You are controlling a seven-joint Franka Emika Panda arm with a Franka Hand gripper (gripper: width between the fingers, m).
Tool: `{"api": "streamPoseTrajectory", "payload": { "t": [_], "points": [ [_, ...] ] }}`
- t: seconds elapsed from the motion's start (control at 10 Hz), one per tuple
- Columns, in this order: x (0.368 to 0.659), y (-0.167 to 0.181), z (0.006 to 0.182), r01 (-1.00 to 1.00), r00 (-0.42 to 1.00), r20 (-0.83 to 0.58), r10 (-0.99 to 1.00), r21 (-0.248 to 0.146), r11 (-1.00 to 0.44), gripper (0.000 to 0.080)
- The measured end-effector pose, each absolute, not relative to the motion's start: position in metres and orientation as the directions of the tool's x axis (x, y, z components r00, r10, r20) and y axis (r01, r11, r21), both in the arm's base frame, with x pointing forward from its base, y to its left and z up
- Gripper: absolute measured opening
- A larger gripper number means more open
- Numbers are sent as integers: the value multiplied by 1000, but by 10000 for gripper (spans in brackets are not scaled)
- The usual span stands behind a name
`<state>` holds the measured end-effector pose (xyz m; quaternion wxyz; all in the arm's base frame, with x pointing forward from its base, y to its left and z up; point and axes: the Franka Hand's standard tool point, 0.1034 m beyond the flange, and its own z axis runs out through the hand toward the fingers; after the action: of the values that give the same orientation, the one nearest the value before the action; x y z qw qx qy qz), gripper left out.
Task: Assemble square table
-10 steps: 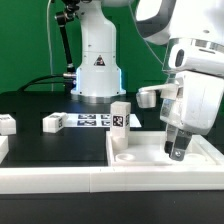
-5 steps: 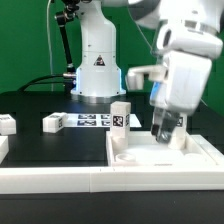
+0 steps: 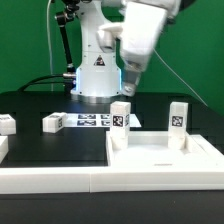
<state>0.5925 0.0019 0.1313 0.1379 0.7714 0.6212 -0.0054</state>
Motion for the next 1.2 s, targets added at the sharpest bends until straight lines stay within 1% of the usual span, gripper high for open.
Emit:
{"api": "streamPoseTrajectory", "payload": {
  "t": [0.2, 0.3, 0.5, 0.6, 0.9, 1.1, 1.2],
  "points": [
    [592, 4, 128, 948, 276, -169, 946, 211, -239, 649],
    [592, 4, 128, 918, 363, -148, 920, 225, -326, 649],
    [592, 4, 127, 878, 452, -126, 883, 238, -416, 649],
    [590, 2, 127, 837, 525, -105, 844, 245, -490, 649],
    [561, -24, 129, 685, 720, -60, 691, 225, -693, 649],
    [538, -52, 122, 591, 803, -54, 593, 193, -783, 649],
    [535, -58, 119, 509, 856, -22, 516, 200, -837, 649]
  ]
}}
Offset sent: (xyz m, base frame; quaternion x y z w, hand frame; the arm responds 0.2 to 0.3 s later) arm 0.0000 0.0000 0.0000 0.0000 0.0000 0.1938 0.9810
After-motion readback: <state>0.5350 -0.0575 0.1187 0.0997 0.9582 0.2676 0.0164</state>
